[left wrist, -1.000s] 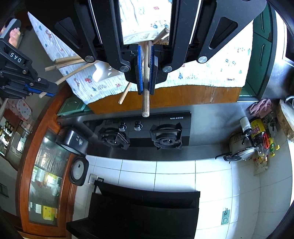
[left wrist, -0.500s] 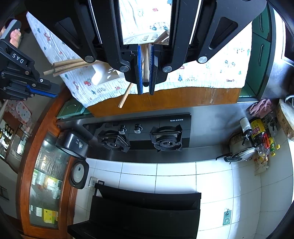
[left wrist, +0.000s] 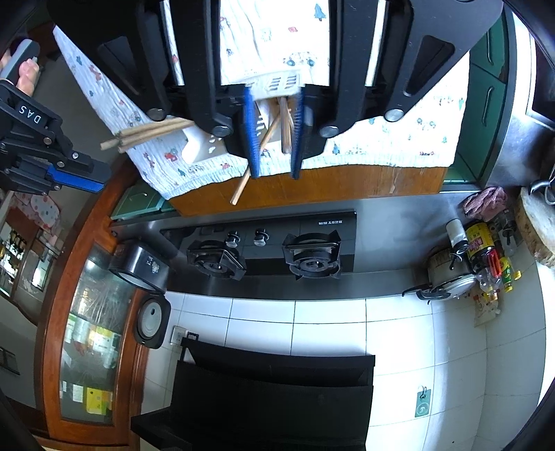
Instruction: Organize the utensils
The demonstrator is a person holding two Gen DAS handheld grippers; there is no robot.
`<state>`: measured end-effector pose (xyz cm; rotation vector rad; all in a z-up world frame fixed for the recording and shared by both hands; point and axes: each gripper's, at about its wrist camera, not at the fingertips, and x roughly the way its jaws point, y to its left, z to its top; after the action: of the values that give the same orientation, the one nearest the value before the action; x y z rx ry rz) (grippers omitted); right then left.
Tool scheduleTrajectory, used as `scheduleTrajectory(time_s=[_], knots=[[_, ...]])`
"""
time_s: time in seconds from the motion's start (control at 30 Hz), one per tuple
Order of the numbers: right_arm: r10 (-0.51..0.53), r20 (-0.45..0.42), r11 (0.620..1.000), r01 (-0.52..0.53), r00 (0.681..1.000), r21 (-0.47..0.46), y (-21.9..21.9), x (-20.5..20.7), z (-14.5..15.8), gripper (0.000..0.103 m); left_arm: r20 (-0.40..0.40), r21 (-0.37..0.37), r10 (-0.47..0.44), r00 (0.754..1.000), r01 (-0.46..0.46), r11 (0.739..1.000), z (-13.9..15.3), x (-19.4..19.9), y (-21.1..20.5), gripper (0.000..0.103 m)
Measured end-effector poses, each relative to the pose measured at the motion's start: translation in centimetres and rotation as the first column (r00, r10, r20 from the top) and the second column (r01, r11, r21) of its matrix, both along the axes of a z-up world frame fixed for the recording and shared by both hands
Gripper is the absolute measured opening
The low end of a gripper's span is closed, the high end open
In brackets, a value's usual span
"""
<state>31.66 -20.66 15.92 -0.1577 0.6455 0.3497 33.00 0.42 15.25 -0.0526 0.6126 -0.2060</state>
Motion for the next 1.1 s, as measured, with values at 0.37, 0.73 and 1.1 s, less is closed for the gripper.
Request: scheduleTrajectory(time_s=[0.37, 0.73, 1.1], knots=[[0.015, 0.041, 1.0, -0.016, 0.999, 0.025, -0.3, -5.8, -0.3, 0.039, 0.044, 0.045, 0.031, 0.999, -0.033, 0.998, -0.1, -6.3, -0.2, 0.055], [0.005, 0.095, 1.0, -0.007, 0.995, 0.016, 0.0, -12.5, -3.0, 0.065, 0.08, 0.071, 0.077, 0.994, -0.083, 0.994, -1.5, -13.1, 0.4, 0.079], [-0.056, 0.116, 0.998, 0.052, 0.992, 0.042, -1.9, -18.3, -7.2, 0.087, 0.127, 0.127, 0.089, 0.988, -0.106, 0.986, -3.7, -19.6, -0.1, 0.097]])
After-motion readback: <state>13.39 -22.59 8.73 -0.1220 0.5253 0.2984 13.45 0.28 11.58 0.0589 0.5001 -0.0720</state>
